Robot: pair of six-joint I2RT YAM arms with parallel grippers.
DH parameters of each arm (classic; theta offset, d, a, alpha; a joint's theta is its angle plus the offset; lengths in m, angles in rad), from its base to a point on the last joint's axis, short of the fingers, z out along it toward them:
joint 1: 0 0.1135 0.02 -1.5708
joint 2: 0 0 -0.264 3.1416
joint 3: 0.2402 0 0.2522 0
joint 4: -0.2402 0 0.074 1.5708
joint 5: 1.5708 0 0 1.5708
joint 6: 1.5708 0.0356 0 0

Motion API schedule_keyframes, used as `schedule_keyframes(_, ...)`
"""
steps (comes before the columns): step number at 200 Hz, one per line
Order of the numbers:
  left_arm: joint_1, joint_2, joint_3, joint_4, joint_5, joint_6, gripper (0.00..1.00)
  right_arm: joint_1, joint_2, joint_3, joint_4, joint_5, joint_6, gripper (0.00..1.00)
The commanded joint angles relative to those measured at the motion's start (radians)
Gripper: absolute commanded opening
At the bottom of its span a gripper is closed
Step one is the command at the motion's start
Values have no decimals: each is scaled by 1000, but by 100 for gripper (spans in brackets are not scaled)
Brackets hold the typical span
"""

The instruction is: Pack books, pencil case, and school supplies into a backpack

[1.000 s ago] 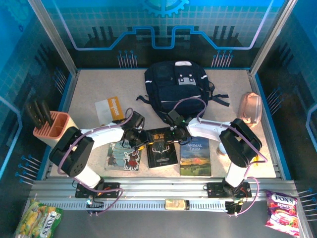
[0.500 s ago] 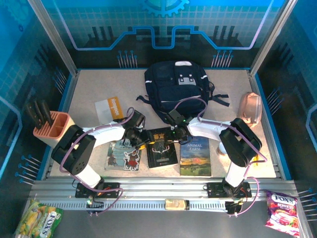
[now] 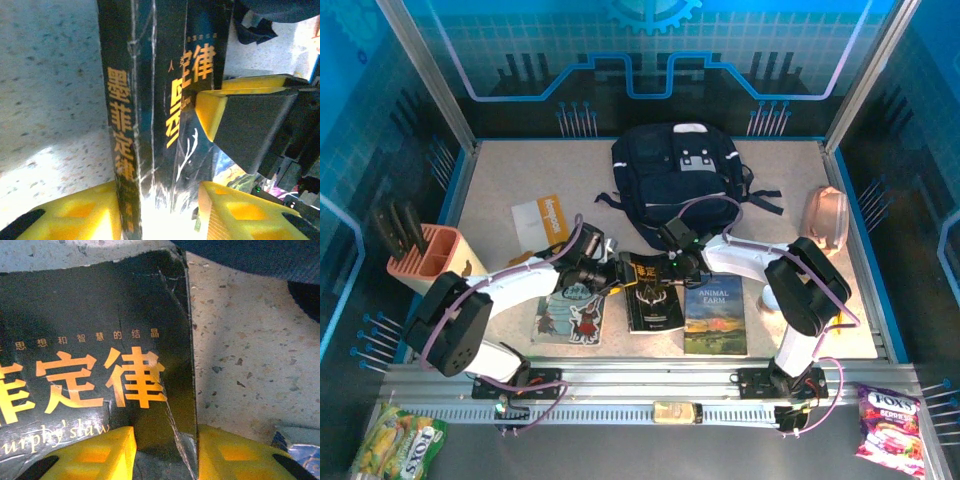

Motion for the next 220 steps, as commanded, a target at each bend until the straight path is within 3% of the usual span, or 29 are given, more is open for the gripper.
schedule_keyframes(1, -15, 32, -7, 177, 122, -8, 43, -3, 64, -44, -24, 8, 31, 32)
schedule_keyframes(54, -13, 59, -39, 223, 94, -38, 37, -5, 47, -45, -23, 5, 24, 32)
schedule_keyframes(92, 14, 13, -55, 195, 58, -34, 19, -6, -29, -60, 11, 6, 25, 38)
schedule_keyframes(165, 205, -211, -42, 81, 88, 0, 10, -66, -324, -118, 216, -33, 8, 77)
schedule_keyframes(193, 301, -303, 10, 19, 77, 11, 9, -110, -397, -182, 366, -70, 66, 86)
schedule_keyframes(220, 361, -336, 82, 63, 69, -22, 6, -169, -406, -217, 525, -170, 213, 90)
